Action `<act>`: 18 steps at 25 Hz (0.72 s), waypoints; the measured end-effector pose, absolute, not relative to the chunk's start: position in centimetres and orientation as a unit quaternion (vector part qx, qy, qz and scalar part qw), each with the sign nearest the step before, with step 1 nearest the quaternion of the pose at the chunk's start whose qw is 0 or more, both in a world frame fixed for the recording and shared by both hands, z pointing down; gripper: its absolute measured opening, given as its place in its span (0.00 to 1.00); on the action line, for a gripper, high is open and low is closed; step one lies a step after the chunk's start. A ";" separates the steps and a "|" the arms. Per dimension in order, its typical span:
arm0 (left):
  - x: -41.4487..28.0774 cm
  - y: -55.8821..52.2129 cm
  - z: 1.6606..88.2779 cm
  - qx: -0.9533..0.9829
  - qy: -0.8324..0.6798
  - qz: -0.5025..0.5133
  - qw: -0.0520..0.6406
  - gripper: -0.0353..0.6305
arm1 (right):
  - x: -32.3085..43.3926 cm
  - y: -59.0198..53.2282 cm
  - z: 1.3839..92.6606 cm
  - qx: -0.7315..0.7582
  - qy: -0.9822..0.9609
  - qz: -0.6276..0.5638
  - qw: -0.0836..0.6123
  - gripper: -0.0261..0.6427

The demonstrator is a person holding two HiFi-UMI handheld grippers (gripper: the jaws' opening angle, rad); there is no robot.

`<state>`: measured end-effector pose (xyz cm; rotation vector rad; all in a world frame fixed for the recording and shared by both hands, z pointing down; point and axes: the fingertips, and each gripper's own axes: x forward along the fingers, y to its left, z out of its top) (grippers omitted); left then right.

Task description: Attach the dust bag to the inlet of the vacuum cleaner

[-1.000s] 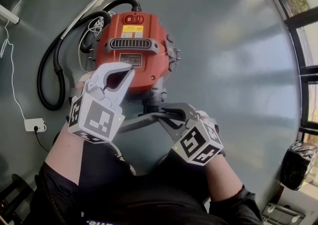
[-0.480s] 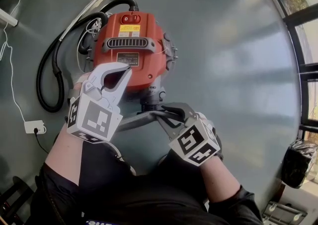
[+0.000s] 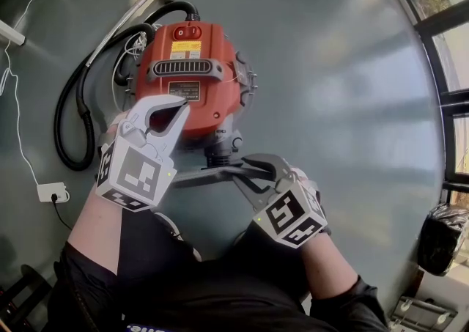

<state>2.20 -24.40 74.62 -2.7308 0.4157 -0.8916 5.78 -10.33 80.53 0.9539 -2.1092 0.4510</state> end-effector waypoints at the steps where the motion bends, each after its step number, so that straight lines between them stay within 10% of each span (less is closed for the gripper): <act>1: 2.2 -24.4 74.6 -0.934 0.141 -0.306 0.117 0.07 | 5.9 -10.2 80.2 0.375 -0.829 0.181 0.374 0.22; 18: 3.0 -24.0 70.6 -0.940 0.117 -0.315 0.055 0.08 | 5.0 -7.9 70.1 0.401 -0.828 0.205 0.334 0.22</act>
